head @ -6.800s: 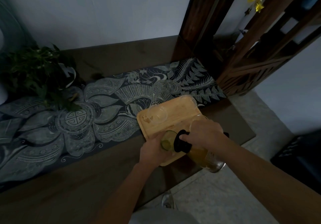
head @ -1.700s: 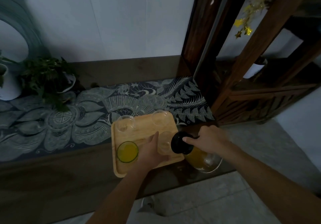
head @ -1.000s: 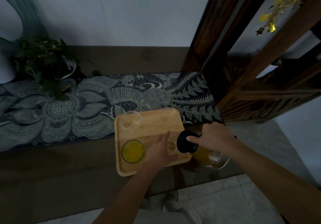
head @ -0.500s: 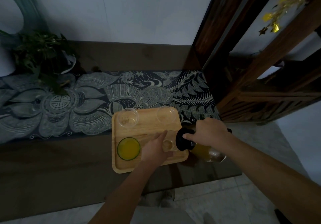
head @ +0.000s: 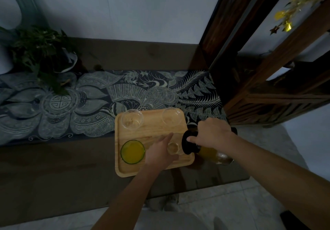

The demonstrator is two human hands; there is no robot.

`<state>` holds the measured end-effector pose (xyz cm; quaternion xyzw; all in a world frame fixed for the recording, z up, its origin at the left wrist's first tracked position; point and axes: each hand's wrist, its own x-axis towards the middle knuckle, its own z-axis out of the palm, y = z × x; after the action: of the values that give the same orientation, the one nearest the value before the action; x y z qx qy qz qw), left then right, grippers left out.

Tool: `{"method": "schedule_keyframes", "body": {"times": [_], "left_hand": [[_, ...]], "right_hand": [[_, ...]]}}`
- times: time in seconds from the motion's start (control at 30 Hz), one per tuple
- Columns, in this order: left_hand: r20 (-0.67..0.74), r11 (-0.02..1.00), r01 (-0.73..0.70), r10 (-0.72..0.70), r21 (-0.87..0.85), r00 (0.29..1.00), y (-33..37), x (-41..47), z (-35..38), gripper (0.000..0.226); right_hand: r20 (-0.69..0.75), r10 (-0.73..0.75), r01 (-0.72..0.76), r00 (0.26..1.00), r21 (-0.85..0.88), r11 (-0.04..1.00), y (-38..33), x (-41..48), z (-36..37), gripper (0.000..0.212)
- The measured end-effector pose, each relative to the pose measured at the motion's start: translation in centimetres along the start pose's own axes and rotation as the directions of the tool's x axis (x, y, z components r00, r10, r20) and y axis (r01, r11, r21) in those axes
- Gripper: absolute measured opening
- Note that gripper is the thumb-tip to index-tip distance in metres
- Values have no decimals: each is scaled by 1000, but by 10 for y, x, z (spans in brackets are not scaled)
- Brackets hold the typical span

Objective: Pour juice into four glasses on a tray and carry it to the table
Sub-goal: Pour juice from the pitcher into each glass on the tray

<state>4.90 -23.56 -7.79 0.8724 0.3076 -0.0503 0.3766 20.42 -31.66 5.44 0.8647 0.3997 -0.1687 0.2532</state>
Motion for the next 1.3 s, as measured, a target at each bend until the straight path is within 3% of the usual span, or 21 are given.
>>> {"method": "schedule_keyframes", "body": {"times": [0.6,1.3], "left_hand": [[13,1000,3,-3,0,1000,-3,1,2,98],[23,1000,1,-1,22,1000,-4,5,2,98]], "right_hand": [[41,0,3,999,-80,997,-13,-3,-10,70],[64,1,3,998,-57,998,-19,-5,-16,65]]}}
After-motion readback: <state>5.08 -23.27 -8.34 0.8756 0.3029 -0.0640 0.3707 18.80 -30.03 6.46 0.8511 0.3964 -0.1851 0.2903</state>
